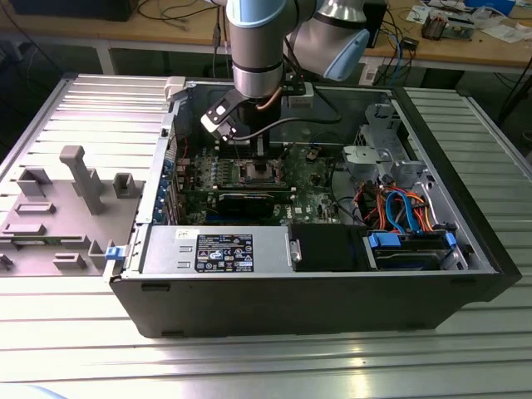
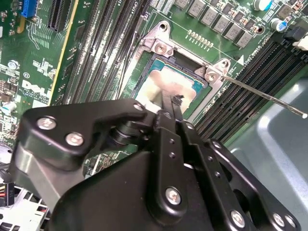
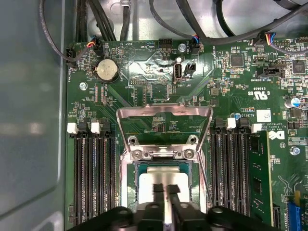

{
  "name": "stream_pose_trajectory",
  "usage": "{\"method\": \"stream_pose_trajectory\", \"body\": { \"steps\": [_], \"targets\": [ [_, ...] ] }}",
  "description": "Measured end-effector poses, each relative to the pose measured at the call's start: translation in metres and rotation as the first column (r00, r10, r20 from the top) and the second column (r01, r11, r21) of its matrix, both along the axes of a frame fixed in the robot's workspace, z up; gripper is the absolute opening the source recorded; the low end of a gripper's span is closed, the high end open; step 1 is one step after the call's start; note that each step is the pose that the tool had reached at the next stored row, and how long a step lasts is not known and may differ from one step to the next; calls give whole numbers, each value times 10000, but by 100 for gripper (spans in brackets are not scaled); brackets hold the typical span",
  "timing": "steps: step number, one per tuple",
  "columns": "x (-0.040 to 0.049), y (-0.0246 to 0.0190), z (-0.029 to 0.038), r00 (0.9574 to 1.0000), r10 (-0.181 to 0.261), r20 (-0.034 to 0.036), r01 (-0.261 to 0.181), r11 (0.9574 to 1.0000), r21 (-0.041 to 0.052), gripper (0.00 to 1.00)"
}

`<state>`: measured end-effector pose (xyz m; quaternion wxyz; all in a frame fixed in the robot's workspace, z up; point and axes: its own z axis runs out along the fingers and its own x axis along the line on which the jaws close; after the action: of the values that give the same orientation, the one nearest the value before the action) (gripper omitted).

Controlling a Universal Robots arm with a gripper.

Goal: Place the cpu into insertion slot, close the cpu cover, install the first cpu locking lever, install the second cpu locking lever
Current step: 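Place the cpu into insertion slot, then close the cpu cover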

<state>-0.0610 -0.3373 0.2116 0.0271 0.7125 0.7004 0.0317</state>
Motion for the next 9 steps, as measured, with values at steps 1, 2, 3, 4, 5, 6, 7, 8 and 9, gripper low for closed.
{"method": "stream_pose_trajectory", "body": {
  "steps": [1, 2, 3, 4, 5, 6, 7, 8, 9],
  "targets": [
    [0, 0, 0, 10000, 0, 0, 0, 10000, 0, 11],
    [0, 0, 0, 10000, 0, -1, 0, 10000, 0, 11],
    [0, 0, 0, 10000, 0, -1, 0, 10000, 0, 11],
    [0, 0, 0, 10000, 0, -2, 0, 10000, 0, 11],
    [0, 0, 0, 10000, 0, -2, 0, 10000, 0, 11],
    [1, 0, 0, 10000, 0, -8, 0, 10000, 0, 11],
    [2, 0, 0, 10000, 0, -12, 0, 10000, 0, 11],
    [2, 0, 0, 10000, 0, -12, 0, 10000, 0, 11],
    [2, 0, 0, 10000, 0, -13, 0, 10000, 0, 11]
  ]
}}
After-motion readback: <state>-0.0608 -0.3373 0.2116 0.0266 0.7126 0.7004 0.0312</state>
